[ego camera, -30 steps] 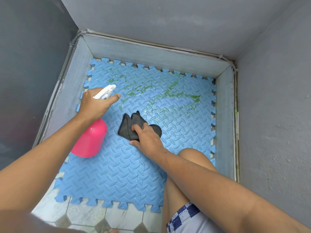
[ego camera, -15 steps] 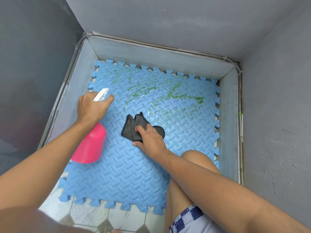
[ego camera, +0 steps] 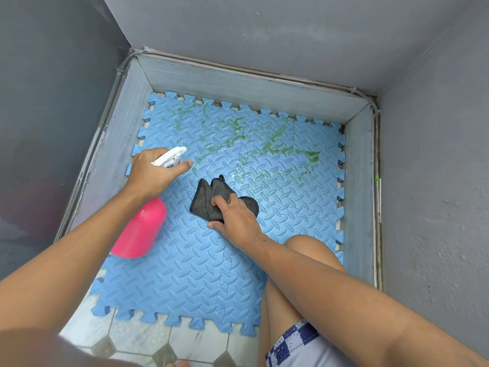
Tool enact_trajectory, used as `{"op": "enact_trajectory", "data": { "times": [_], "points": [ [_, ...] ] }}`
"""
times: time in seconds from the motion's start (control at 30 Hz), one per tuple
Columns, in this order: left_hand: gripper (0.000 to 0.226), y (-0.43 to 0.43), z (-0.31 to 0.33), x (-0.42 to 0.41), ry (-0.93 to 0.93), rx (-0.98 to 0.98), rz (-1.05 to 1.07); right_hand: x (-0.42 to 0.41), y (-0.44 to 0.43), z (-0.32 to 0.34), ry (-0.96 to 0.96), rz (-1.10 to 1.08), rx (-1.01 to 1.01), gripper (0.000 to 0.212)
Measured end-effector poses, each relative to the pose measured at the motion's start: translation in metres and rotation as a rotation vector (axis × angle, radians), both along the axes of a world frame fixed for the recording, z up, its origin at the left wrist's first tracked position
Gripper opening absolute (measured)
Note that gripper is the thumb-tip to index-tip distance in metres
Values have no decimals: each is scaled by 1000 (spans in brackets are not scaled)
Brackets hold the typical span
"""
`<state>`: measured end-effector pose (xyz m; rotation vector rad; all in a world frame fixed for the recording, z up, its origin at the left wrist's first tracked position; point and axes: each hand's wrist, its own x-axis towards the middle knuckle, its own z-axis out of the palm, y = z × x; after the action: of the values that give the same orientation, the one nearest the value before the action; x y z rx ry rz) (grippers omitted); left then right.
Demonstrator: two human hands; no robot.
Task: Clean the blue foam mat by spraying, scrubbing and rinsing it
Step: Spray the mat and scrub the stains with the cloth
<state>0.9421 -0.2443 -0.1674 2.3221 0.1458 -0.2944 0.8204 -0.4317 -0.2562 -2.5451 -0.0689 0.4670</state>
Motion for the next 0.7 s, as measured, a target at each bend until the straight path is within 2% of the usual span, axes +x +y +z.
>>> {"op": "enact_trajectory", "data": {
  "times": [0.1,0.2,0.3,0.4,0.5,0.6,0.7],
  "points": [
    [46,1,2,0,5,-11,-36,0,-1,-1,-2,1,15,51],
    [53,-3,-1,0,-15,-51,-52,1,-2,-1,10,7,21,51],
    [44,-10,-2,3,-19,-59,-124,5,-9,3,44,67,19,48],
    [41,-15,1,10,1,-119,-153,19,-49,9,38,125,-22,40],
    [35,-21,5,14,7,-159,-191,51,-147,8,-16,-200,-109,33],
    [41,-25,4,12,19,-183,-215,83,-250,1,-42,-610,-200,33],
    [41,-34,4,11,18,-153,-245,102,-255,-6,-11,-751,-212,37]
  ]
}}
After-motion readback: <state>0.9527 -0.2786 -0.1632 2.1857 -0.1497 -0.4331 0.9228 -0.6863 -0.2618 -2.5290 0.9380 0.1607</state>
